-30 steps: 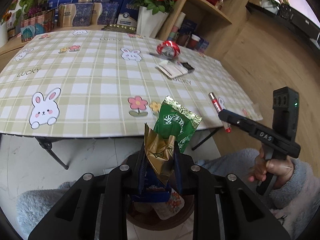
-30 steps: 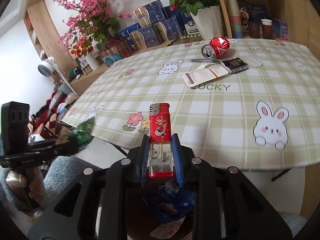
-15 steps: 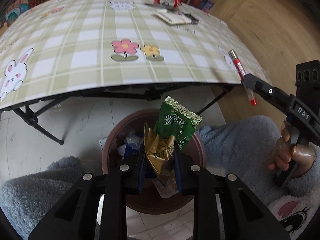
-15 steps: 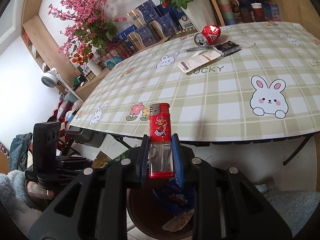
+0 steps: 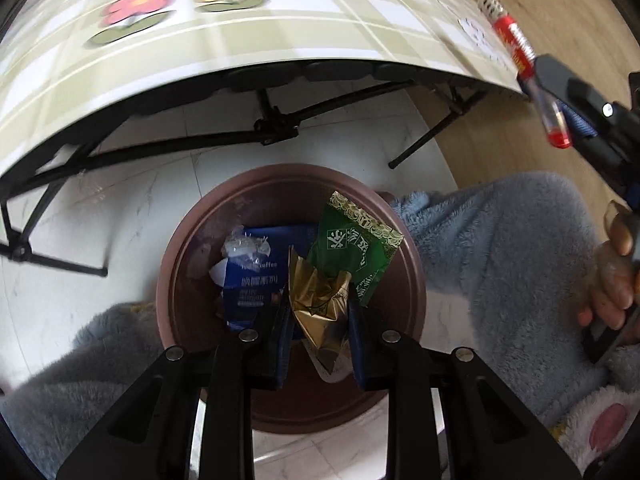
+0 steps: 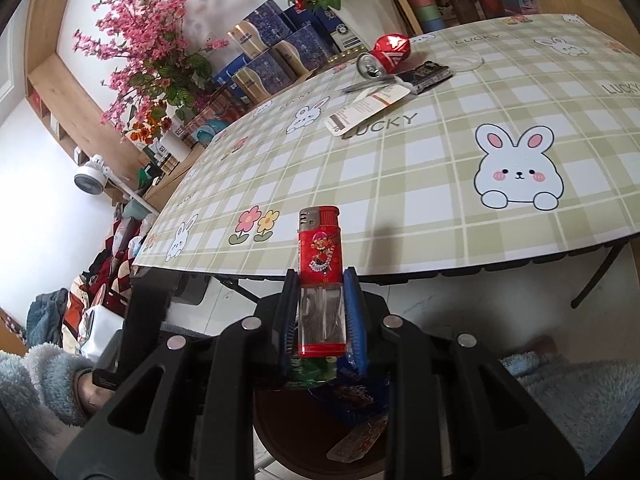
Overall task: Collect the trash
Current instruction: 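Open the left gripper to drop the green wrapper into the bin, then open the right gripper over the bin to drop the red lighter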
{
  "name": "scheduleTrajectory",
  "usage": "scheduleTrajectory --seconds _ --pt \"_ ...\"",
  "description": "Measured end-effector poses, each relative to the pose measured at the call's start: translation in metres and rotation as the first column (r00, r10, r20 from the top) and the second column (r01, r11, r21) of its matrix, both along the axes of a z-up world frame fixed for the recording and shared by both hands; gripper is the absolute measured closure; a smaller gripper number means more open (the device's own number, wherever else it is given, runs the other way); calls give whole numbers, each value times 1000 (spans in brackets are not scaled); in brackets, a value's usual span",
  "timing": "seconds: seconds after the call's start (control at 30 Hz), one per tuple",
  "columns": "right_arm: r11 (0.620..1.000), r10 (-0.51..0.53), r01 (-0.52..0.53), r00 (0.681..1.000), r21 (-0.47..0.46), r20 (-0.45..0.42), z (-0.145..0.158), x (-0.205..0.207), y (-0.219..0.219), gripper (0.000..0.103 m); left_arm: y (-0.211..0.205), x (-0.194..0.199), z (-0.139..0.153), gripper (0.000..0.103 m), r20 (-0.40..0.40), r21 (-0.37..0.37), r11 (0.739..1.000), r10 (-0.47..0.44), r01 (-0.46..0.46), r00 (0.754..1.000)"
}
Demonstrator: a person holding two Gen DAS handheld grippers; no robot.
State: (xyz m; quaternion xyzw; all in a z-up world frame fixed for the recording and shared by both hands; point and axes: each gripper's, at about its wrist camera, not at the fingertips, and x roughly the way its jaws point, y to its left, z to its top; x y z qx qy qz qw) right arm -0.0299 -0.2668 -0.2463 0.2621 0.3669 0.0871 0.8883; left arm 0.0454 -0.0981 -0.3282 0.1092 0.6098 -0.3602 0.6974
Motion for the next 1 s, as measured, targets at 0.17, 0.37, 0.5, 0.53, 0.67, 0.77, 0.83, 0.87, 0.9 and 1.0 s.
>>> scheduleTrajectory --seconds 0.17,0.37,0.5,0.53,0.67,0.77,0.83,0.87,0.9,1.0 --pt "1000 -27 27 1000 5 -6 1 -2 -5 77 -19 -2 17 32 53 -61 998 -8 12 999" --pt "999 -33 33 999 -16 -26 -1 -2 -2 77 1 -14 72 13 276 -144 990 50 -10 960" --pt "1000 -15 14 999 -27 -38 0 1 7 77 38 -19 115 8 411 -225 970 176 -88 894" --pt "999 -6 4 999 -34 -40 0 2 11 77 49 -19 122 7 438 -234 965 215 -121 873" --pt "997 38 -41 998 -70 -42 5 3 27 77 81 -14 138 6 494 -248 946 310 -210 813" --pt "992 77 -81 996 -97 -51 6 3 42 77 107 -12 139 6 508 -254 927 369 -274 778" --pt "987 105 -113 992 -119 -67 5 3 53 77 124 -12 137 6 519 -249 907 420 -339 744" --pt "984 114 -123 991 -126 -73 4 2 57 77 133 -14 138 6 520 -259 892 452 -370 725" --pt "981 127 -138 988 -140 -83 2 3 62 77 141 -16 138 6 518 -274 876 482 -397 706" --pt "973 149 -167 982 -158 -116 -6 5 72 77 157 -21 136 6 522 -312 838 545 -448 656"
